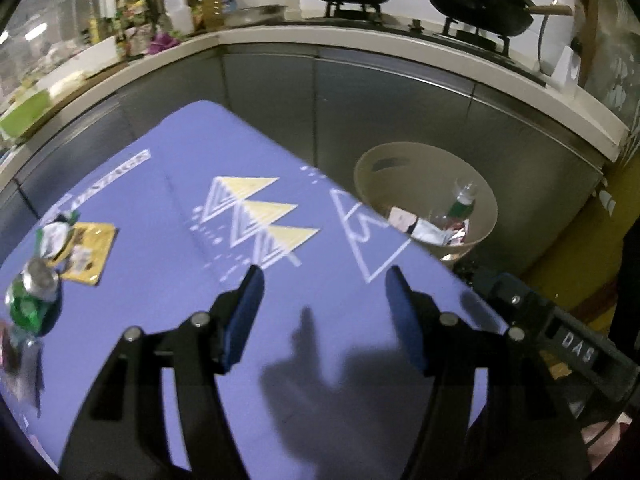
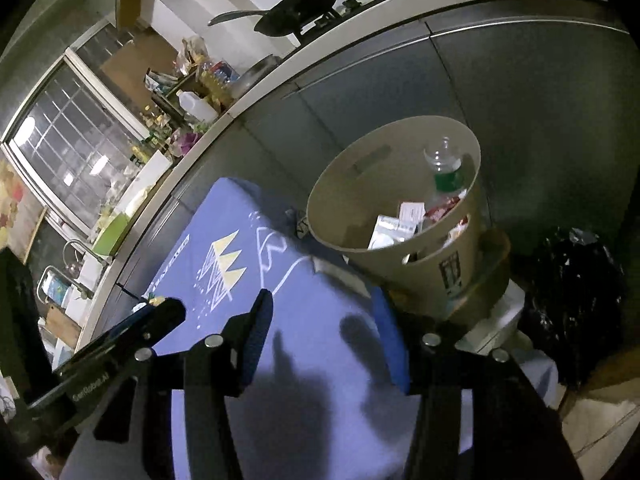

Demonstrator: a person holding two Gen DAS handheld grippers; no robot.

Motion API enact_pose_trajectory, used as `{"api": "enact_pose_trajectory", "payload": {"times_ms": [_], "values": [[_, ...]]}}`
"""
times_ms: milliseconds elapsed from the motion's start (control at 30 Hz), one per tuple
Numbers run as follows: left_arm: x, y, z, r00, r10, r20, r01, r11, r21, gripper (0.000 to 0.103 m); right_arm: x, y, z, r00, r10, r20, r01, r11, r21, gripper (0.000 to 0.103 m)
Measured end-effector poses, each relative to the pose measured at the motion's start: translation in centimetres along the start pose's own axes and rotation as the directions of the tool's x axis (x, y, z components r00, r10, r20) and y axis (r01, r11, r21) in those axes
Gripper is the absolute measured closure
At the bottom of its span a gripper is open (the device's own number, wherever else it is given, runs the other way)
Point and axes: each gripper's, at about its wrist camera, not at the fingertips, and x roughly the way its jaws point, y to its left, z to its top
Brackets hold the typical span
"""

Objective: Collect trash

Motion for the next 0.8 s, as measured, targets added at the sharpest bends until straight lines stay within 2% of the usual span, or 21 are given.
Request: {"api": "enact_pose_trajectory", "payload": {"times_ms": [133, 433, 633, 800], "values": [[-1.8, 1.5, -1.3, 0.999, 0.034, 0.016, -0.034, 0.999, -0.015, 0.042, -0.4, 1.3, -0.6, 1.000, 0.007, -0.013, -0.007, 1.000, 0.000, 0.054], [-4.2, 5.2, -3.4, 0.995, 0.091, 0.039, -0.087, 0.992, -0.087, 0.041, -0.6, 5.4, -2.0, 0.999, 0.032, -0.043, -0.035, 0.996, -0.081, 0.054], [-4.5, 6.8, -4.3, 0.993, 0.109, 0.033, -0.104, 0.987, -0.123, 0.041, -0.1, 6.7, -2.7, 0.997, 0.028, -0.066, -0.035, 0.993, -0.109, 0.054], [-4.5, 7.5, -4.8, 0.993, 0.114, 0.028, -0.109, 0.984, -0.139, 0.041, -0.3, 7.1, -2.8, 0.998, 0.021, -0.053, -0.027, 0.994, -0.107, 0.054]]}}
